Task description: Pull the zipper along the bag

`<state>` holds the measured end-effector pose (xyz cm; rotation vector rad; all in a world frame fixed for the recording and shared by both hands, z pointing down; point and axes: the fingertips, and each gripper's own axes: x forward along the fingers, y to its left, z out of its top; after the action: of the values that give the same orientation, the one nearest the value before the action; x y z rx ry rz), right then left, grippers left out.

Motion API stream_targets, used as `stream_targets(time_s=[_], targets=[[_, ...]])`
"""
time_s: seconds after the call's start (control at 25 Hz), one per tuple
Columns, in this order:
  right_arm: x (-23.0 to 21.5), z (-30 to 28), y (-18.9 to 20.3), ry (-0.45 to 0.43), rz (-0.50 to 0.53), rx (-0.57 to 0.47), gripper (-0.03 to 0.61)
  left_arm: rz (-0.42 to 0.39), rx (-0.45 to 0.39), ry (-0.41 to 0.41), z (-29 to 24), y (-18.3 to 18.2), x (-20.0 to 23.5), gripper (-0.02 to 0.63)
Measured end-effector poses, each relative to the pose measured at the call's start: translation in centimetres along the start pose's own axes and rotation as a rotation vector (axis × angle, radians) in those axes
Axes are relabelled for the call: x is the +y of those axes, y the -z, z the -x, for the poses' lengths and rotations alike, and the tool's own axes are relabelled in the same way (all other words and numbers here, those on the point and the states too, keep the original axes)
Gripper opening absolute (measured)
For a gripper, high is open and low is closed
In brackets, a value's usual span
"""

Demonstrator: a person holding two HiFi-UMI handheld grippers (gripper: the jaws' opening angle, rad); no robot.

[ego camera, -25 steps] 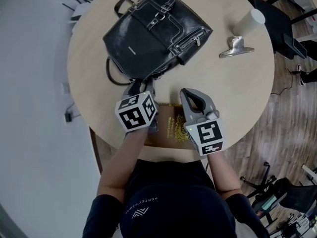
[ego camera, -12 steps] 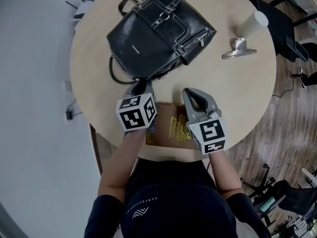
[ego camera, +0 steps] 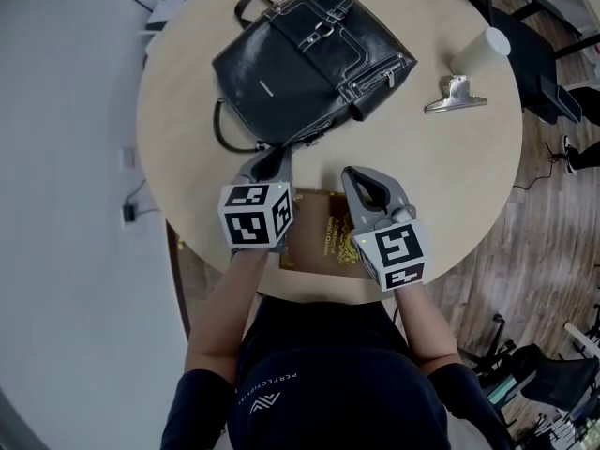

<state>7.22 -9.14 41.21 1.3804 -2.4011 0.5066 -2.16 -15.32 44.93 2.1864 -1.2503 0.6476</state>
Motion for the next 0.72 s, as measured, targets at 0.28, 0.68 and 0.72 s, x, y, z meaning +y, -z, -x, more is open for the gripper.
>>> stream_targets(time_s=[0.28, 0.68, 0.72], targets=[[1.0, -0.2, -1.0, -0.012, 0.025, -0.015, 0.003, -0.065, 0.02, 0.055, 0.5, -0.2, -0.2, 0.029], [0.9, -1.0, -1.9, 0.013, 0.042, -0.018, 0.003, -0.276, 0.094, 0.128, 0.7, -0.2, -0.2, 0.029], [0.9, -1.0, -2.1, 0.016, 0.043, -0.019, 0.003, -0.288, 0.1, 0.135, 0.8, -0.2, -0.3, 0.029]])
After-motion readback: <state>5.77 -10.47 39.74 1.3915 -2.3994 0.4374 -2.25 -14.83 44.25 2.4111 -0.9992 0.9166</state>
